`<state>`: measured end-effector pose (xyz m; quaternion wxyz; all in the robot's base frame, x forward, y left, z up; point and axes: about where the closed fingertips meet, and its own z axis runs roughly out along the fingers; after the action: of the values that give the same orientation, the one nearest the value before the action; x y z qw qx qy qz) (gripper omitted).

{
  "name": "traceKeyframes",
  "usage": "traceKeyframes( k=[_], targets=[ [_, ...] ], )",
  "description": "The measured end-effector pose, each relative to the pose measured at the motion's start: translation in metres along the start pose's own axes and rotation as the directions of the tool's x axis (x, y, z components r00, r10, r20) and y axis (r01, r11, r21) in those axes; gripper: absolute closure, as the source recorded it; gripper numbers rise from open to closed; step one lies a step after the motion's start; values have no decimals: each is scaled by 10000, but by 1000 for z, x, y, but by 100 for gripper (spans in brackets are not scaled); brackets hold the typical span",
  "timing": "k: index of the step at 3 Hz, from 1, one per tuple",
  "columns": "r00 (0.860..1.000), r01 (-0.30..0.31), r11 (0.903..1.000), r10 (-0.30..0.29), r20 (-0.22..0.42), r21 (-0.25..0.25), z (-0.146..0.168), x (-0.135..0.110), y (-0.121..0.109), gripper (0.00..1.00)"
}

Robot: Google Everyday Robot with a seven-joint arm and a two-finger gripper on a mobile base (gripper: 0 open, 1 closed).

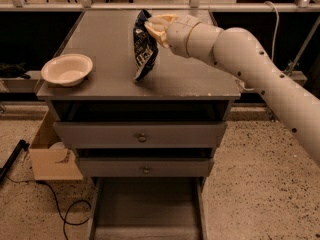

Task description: Pick blue chip bag from bottom drawer and place on counter

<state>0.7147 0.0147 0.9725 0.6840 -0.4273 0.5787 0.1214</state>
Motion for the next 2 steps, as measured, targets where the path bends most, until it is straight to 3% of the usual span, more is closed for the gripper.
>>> traceKeyframes(
  k=[1, 2],
  targets=[
    [10000, 0, 10000, 0, 0, 0, 0, 0, 0, 42],
    [10000, 0, 10000, 0, 0, -1, 0, 0, 0, 19]
  ],
)
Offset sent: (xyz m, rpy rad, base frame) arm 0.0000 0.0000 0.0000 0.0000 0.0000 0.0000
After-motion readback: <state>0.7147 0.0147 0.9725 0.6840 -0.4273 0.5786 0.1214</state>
